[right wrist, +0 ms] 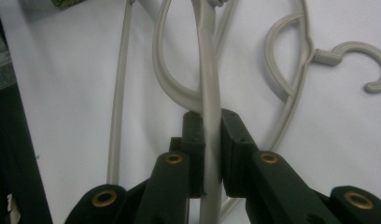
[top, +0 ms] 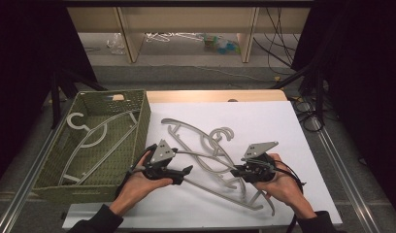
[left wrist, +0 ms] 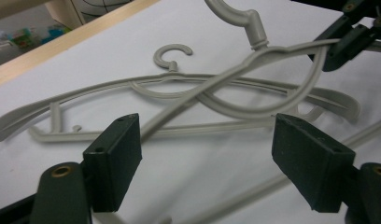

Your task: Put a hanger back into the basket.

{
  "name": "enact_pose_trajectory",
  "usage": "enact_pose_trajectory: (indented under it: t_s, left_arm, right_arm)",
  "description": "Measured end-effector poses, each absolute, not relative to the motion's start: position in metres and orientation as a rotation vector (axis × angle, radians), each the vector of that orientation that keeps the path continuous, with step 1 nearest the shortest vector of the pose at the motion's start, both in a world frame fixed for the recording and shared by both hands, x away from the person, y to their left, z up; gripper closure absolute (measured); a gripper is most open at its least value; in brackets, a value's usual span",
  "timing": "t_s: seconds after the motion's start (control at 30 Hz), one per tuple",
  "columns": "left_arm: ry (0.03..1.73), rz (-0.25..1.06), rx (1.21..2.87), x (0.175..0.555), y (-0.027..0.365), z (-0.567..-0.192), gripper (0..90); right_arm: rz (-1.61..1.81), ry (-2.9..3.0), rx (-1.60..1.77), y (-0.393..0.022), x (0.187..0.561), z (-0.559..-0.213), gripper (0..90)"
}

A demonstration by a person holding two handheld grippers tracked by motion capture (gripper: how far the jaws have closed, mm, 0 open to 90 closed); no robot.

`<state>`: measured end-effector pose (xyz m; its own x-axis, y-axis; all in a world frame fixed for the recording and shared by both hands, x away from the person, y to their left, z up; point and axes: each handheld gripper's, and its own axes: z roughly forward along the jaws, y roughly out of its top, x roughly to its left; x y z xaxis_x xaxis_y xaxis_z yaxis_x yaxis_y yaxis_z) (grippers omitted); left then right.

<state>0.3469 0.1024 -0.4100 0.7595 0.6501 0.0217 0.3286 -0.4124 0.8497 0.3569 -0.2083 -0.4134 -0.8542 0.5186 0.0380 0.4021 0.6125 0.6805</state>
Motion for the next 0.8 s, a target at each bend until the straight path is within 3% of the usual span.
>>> enact_pose_trajectory:
  t_s: [0.53,0.6,0.73,0.8]
  left_arm:
    - [0.594,0.26,2.183,0.364,0.06,-0.421,40.8]
    - [0.534,0.246,2.239,0.364,0.057,-0.424,48.5]
    - [0.501,0.214,2.26,0.364,0.053,-0.427,53.5]
    - [0.457,0.198,2.299,0.363,0.051,-0.426,62.6]
  right_arm:
    - [1.042,2.754,0.61,-0.204,0.343,-0.413,81.9]
    - [1.028,2.763,0.578,-0.202,0.342,-0.413,81.9]
    - [1.039,2.784,0.535,-0.2,0.341,-0.413,81.9]
    - [1.024,2.783,0.518,-0.199,0.34,-0.414,81.9]
